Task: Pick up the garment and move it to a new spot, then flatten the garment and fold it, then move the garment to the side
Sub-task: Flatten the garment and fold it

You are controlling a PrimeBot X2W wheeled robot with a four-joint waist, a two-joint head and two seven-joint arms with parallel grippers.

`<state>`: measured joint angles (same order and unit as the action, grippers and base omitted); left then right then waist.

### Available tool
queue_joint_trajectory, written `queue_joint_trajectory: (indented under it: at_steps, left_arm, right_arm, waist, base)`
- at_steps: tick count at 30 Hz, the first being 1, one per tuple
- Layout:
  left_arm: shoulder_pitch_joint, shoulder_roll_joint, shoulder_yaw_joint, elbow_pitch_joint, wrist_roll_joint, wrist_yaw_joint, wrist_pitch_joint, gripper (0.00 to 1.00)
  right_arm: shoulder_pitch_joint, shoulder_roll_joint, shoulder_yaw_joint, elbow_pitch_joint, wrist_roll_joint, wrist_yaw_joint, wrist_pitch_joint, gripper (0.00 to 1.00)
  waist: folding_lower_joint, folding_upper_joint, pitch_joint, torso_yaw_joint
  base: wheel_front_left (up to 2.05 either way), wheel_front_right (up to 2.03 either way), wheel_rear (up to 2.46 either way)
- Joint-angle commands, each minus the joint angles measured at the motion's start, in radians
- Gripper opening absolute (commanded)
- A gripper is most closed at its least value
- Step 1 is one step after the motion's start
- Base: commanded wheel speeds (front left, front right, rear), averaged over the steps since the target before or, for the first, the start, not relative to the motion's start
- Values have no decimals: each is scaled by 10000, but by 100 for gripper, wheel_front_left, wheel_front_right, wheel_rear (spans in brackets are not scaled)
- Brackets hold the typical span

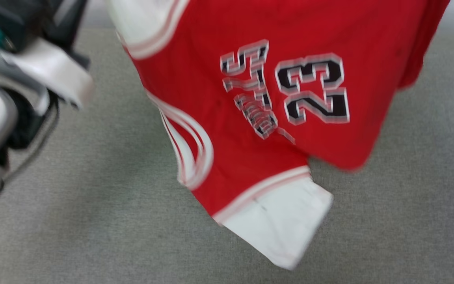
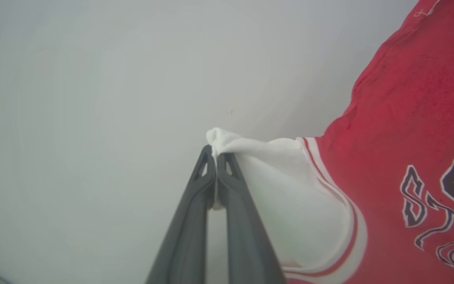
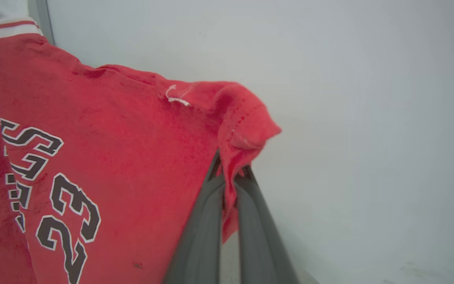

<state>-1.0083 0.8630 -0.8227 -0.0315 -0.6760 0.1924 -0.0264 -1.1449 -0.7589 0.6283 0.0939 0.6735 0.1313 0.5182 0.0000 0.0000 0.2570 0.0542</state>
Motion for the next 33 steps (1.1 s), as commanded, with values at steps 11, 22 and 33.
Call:
queue_joint_trajectory:
  at_steps: [11,22,33]
  left_arm:
    - [-5231,-1152,694,2767,1062,-1355,374,0]
    - [-8853,-2229,966,5364,1685,-2048,-19,0]
    - [-9188,-2906,695,7148,1650,-2460,-650,0]
  right_arm:
    - [-4250,1309,-382,2170,-1892,-11,-616,0]
    - [-7262,2005,-605,4336,-2979,-11,-1694,0]
    - [-7652,2633,371,6395,-2584,-11,-2703,0]
  waist:
    - [0,0,2085,-294]
    - [0,0,2998,-198]
    - [0,0,3473,-122]
  base:
    - [0,0,0]
    - [0,0,0]
    - [0,0,0]
